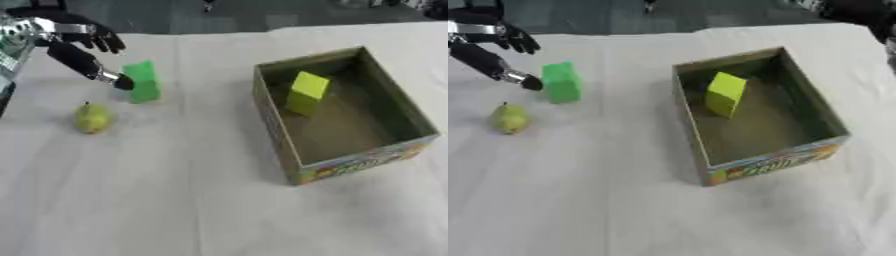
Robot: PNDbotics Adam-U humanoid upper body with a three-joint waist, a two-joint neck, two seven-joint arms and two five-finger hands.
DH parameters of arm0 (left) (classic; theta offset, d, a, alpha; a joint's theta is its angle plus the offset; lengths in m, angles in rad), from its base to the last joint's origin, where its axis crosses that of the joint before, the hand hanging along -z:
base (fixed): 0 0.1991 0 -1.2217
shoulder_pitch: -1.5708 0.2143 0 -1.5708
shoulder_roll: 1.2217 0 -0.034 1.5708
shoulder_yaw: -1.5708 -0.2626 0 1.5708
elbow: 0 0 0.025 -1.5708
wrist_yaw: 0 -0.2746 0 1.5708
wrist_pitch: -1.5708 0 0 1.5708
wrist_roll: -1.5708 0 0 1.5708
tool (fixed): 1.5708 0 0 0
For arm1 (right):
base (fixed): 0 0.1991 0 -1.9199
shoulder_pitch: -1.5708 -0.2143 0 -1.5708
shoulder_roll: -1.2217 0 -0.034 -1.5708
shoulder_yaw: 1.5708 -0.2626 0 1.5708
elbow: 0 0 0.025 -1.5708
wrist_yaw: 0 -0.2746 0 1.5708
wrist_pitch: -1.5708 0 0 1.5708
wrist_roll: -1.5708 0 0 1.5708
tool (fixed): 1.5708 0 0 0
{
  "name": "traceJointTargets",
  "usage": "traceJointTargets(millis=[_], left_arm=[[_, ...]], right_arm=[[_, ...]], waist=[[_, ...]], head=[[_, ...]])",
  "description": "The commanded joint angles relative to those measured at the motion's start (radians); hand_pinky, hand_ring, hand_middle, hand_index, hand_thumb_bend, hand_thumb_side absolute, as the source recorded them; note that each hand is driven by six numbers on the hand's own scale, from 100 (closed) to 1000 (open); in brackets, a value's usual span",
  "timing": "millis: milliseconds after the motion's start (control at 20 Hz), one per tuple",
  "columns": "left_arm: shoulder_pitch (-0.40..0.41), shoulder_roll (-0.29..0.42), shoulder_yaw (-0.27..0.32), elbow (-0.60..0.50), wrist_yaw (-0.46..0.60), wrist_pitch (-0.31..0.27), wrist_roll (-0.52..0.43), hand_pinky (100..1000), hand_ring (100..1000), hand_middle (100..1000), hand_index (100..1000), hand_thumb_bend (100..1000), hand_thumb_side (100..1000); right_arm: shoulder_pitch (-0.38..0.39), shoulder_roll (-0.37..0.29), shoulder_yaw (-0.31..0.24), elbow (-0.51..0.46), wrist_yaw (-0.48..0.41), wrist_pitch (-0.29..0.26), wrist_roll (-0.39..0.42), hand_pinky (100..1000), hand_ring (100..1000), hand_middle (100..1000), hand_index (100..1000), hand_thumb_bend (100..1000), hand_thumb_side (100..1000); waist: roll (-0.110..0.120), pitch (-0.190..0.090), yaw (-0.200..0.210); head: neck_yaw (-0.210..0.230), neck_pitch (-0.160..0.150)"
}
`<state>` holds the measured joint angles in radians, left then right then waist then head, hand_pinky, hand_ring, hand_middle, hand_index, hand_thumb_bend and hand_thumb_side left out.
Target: Pick up the objects with one hand, pass them to the other hand, and then place them into the box on the other side of the table.
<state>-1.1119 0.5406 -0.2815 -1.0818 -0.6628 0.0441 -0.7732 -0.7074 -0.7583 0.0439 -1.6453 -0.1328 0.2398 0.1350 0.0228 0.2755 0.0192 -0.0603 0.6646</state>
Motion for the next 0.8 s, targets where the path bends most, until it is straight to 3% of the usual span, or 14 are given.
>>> traceJointTargets(millis=[50, 800], left_arm=[[-0.033, 0.001, 0.024, 0.016, -0.034, -0.008, 0.019, 944, 908, 818, 911, 729, 606], [-0.057, -0.031, 0.051, 0.06, -0.118, -0.024, 0.077, 941, 910, 809, 903, 747, 590]], right_arm=[[-0.022, -0.015, -0.008, -0.011, -0.002, -0.001, 0.004, 879, 698, 738, 845, 443, 428], [-0.029, -0.006, -0.005, -0.009, 0.006, 0.001, 0.009, 880, 697, 737, 843, 443, 435]], waist=[[0.011, 0.0, -0.004], [0.012, 0.022, -0.025]], head=[[0.006, -0.019], [0.018, -0.037]])
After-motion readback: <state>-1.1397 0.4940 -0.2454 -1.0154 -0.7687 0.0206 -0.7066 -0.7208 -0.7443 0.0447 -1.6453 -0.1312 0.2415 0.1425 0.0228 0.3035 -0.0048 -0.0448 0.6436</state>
